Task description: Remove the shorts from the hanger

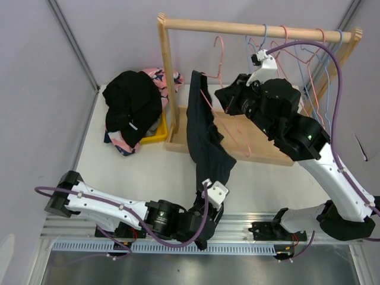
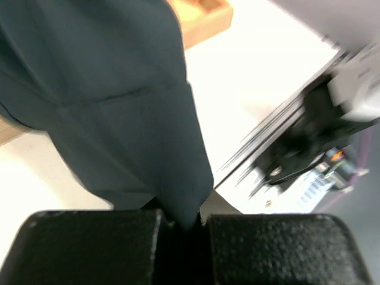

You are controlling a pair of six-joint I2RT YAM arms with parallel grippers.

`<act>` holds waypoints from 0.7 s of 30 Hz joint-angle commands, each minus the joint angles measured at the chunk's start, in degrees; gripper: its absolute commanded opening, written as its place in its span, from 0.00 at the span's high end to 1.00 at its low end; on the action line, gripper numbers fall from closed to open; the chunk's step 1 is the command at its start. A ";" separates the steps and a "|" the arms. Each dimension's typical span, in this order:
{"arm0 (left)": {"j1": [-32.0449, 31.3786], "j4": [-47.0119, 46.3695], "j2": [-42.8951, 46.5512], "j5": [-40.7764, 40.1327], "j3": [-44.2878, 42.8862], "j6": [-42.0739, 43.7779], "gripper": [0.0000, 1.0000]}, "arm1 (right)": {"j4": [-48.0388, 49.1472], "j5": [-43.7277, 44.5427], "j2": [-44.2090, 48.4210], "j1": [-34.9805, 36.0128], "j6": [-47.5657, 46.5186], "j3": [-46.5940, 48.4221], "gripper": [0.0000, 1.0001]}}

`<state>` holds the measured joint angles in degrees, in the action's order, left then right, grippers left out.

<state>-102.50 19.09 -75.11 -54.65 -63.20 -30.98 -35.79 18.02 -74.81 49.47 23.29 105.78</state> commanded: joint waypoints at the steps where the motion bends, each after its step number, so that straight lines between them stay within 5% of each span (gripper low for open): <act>1: 3.79 -3.35 -0.65 3.05 4.64 -0.14 1.00 | 6.70 2.63 4.31 -0.34 0.35 2.77 1.00; 8: 13.01 -5.11 2.15 5.25 5.46 4.78 1.00 | 0.99 1.76 8.00 0.18 4.12 2.25 1.00; 12: 25.20 -5.91 5.23 10.34 1.77 9.87 1.00 | -4.17 0.53 11.43 0.71 8.34 -1.27 1.00; 21: 40.17 -1.61 0.59 15.54 -20.81 21.05 1.00 | -12.99 0.69 20.04 1.15 15.47 -9.18 1.00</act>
<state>-65.52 17.52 -73.14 -42.09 -75.96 -14.72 -46.98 17.80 -56.64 50.19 35.46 97.49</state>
